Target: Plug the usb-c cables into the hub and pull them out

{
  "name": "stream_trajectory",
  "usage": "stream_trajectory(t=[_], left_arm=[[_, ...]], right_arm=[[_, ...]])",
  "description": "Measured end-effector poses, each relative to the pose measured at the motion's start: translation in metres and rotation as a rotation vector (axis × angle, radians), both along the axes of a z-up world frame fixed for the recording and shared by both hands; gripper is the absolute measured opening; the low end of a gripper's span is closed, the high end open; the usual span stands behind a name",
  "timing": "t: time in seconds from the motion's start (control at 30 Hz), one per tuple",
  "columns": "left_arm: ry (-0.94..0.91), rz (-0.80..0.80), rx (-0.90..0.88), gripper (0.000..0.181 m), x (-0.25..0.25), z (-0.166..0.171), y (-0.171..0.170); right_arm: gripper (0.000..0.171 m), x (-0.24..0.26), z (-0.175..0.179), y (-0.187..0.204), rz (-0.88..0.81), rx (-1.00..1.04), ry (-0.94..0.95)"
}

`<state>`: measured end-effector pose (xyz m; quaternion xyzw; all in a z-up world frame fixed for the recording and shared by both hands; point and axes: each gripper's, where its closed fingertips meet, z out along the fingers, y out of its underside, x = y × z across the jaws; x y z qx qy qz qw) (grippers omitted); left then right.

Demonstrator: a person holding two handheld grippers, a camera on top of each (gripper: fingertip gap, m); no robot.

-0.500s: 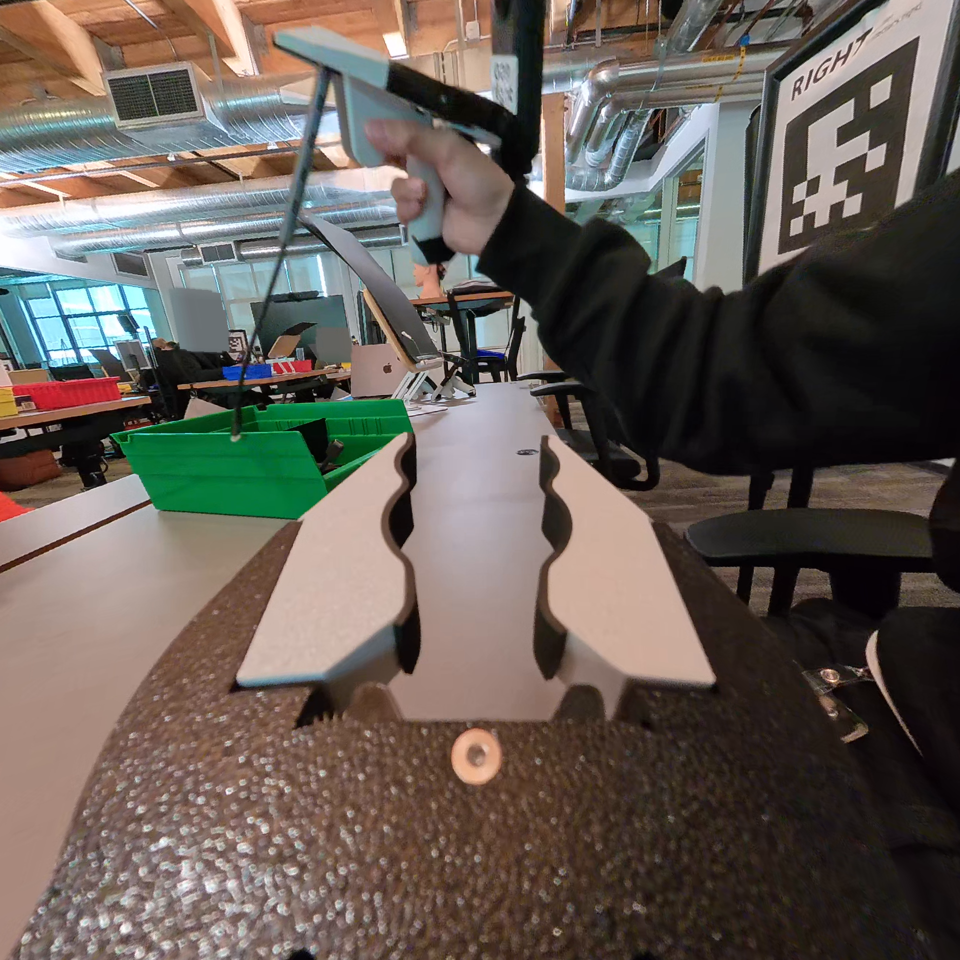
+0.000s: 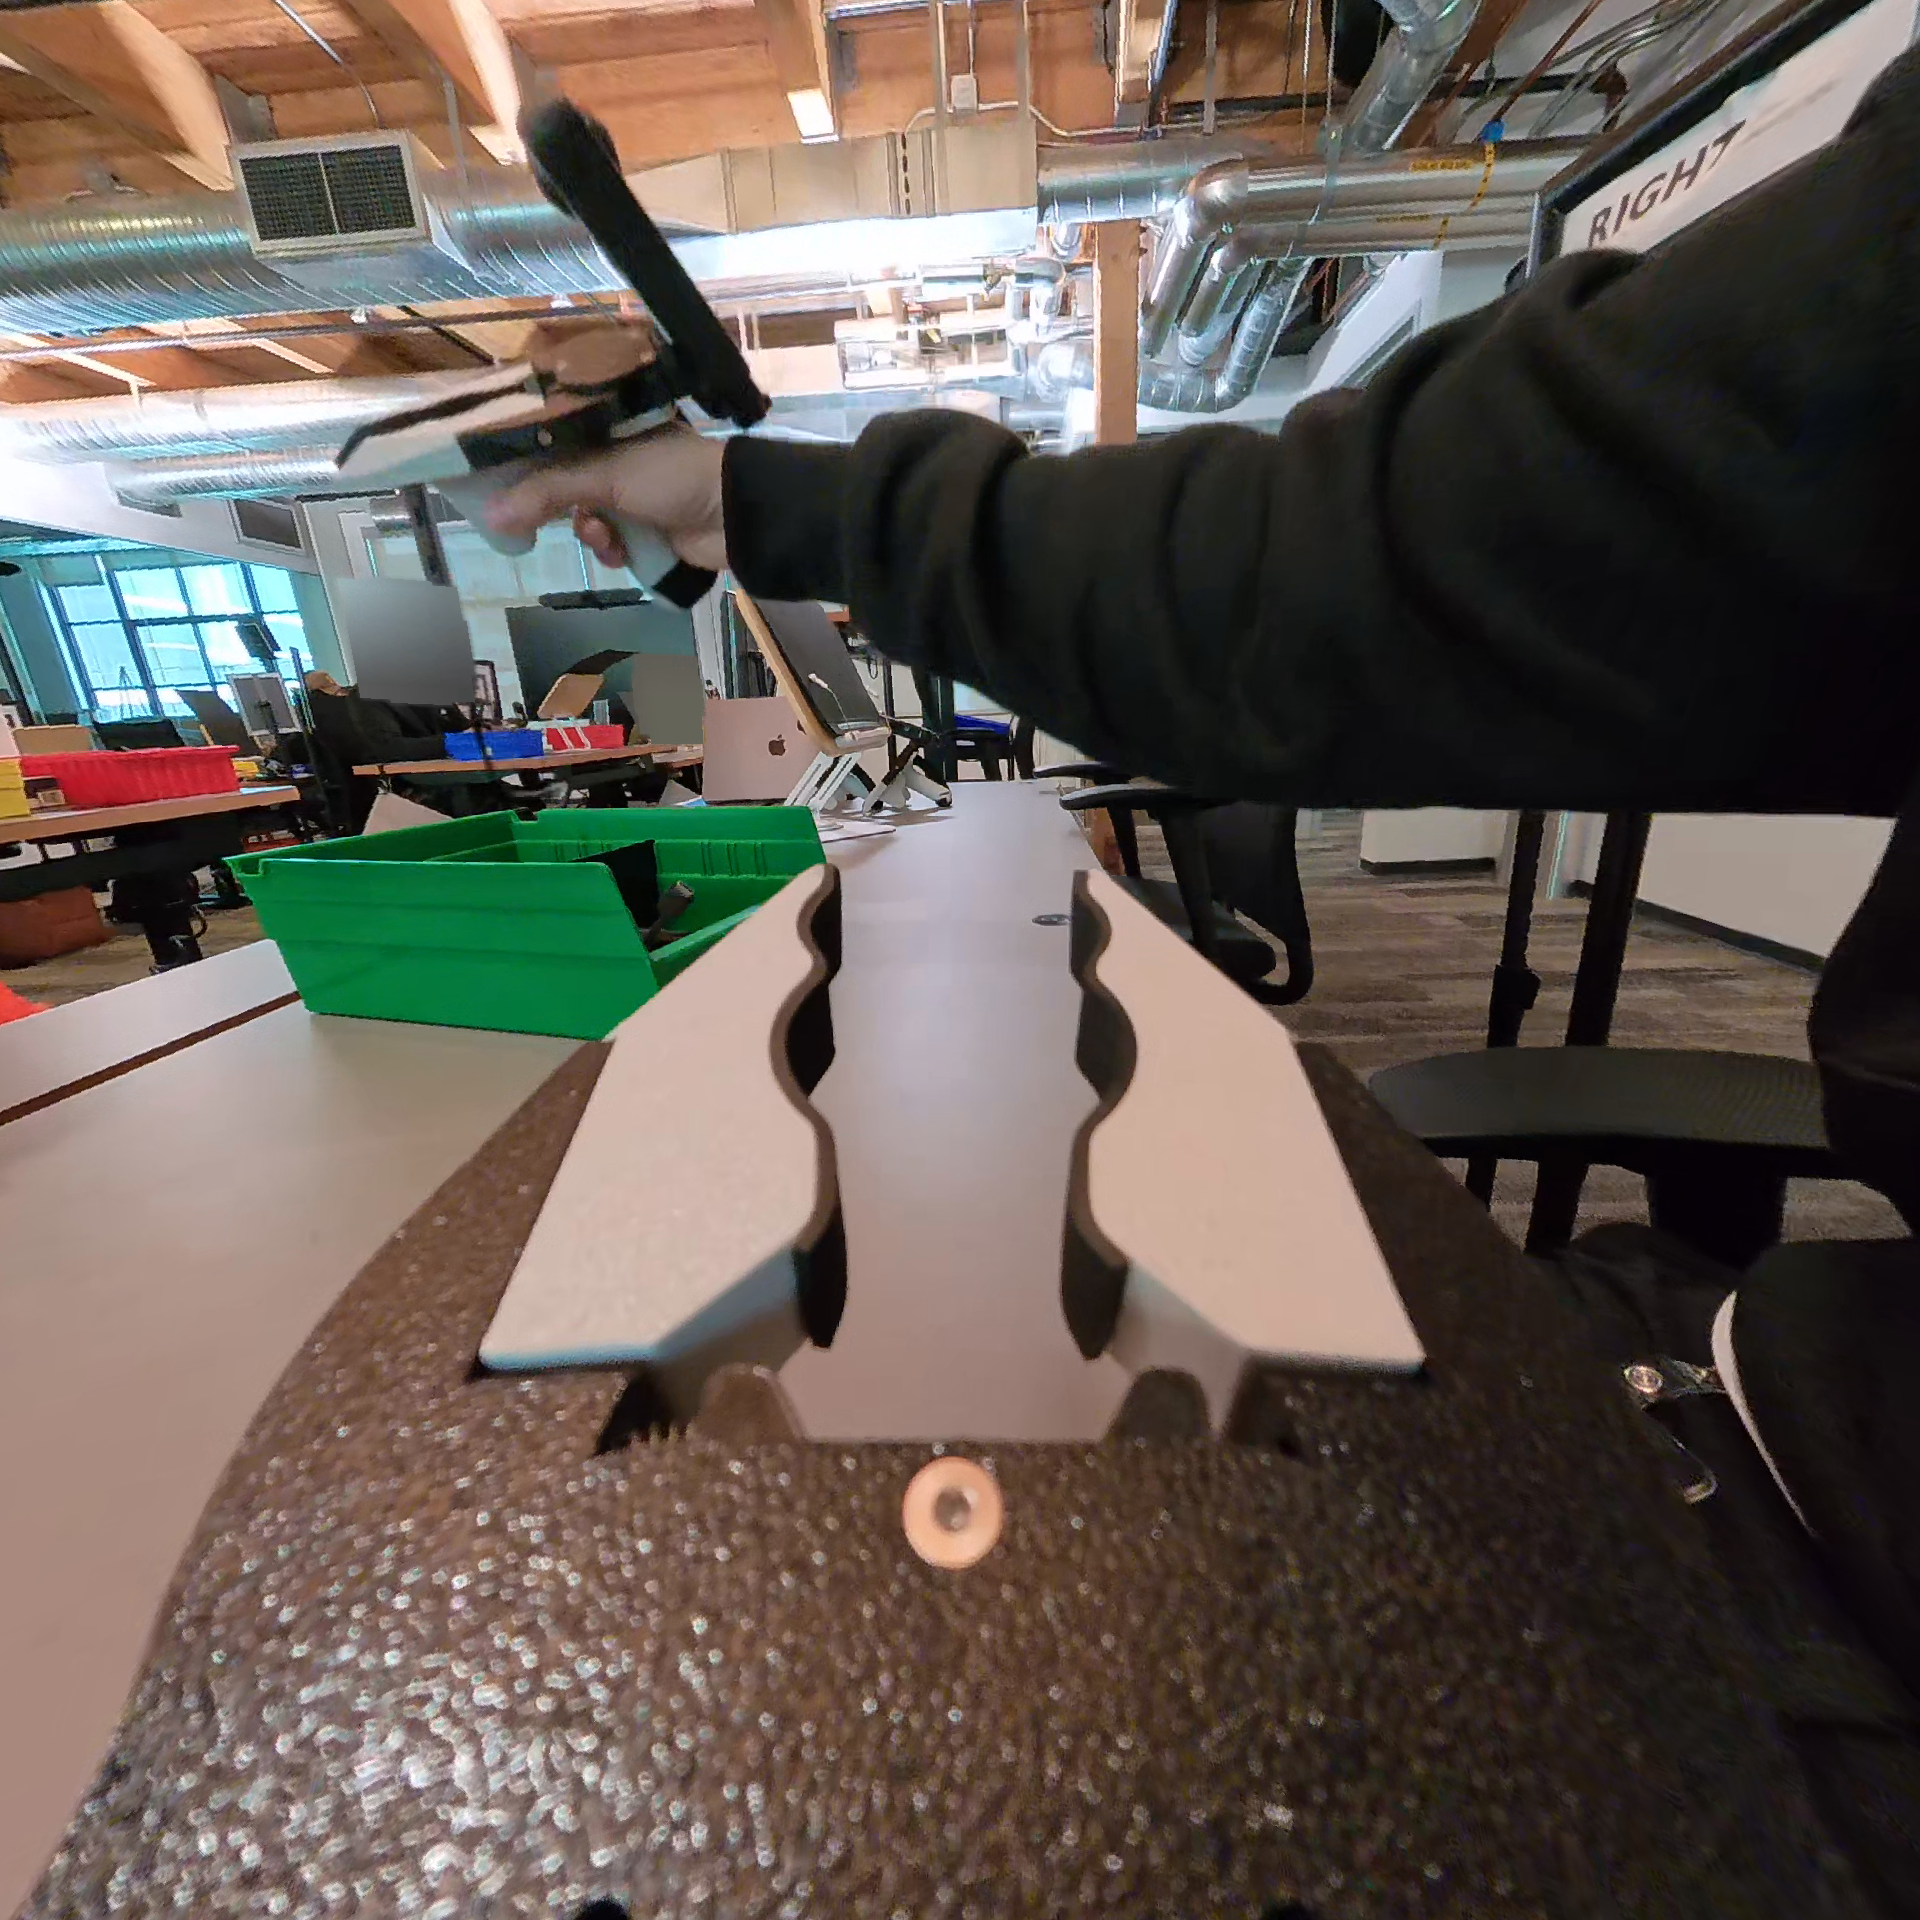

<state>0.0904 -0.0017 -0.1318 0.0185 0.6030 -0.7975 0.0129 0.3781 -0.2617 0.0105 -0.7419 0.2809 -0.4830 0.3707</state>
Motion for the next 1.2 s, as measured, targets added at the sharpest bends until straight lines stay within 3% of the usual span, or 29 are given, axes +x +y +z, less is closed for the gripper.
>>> stream_trajectory(t=[0.17, 0.33, 0.57, 0.67, 0.77, 0.8, 0.87, 1.03, 1.1, 1.2], left_arm=[[0.003, -0.008, 0.008, 0.041, 0.0, -0.001, -0.001], [0.01, -0.007, 0.0, 0.04, 0.0, 0.0, 0.0], [0.03, -0.018, -0.003, 0.039, 0.0, 0.0, 0.001], [0.035, -0.02, -0.007, 0.039, 0.001, 0.0, 0.001], [0.052, -0.028, -0.015, 0.039, 0.001, 0.001, 0.003], [0.057, -0.033, -0.017, 0.039, 0.001, 0.001, 0.003], [0.063, -0.041, -0.022, 0.039, 0.0, 0.002, 0.004], [0.061, -0.06, -0.008, 0.04, -0.004, 0.001, 0.001], [0.061, -0.06, -0.009, 0.04, -0.003, 0.001, 0.001], [0.066, -0.056, -0.015, 0.04, -0.002, 0.002, 0.002]], right_arm=[[0.02, 0.016, -0.008, -0.011, -0.054, 0.197, 0.003], [0.019, 0.028, -0.058, -0.06, -0.351, 0.137, 0.172], [0.02, 0.05, -0.129, -0.057, -0.408, 0.172, 0.471], [0.022, 0.071, -0.149, -0.071, -0.499, 0.23, 0.435], [0.04, 0.077, -0.173, -0.097, -0.629, 0.26, 0.425], [0.053, 0.077, -0.178, -0.105, -0.663, 0.296, 0.435], [0.095, 0.077, -0.178, -0.111, -0.674, 0.429, 0.433], [0.1, 0.07, -0.15, -0.135, -0.707, 0.549, 0.35], [0.098, 0.063, -0.141, -0.143, -0.729, 0.487, 0.332], [0.081, 0.057, -0.115, -0.153, -0.739, 0.341, 0.22]])
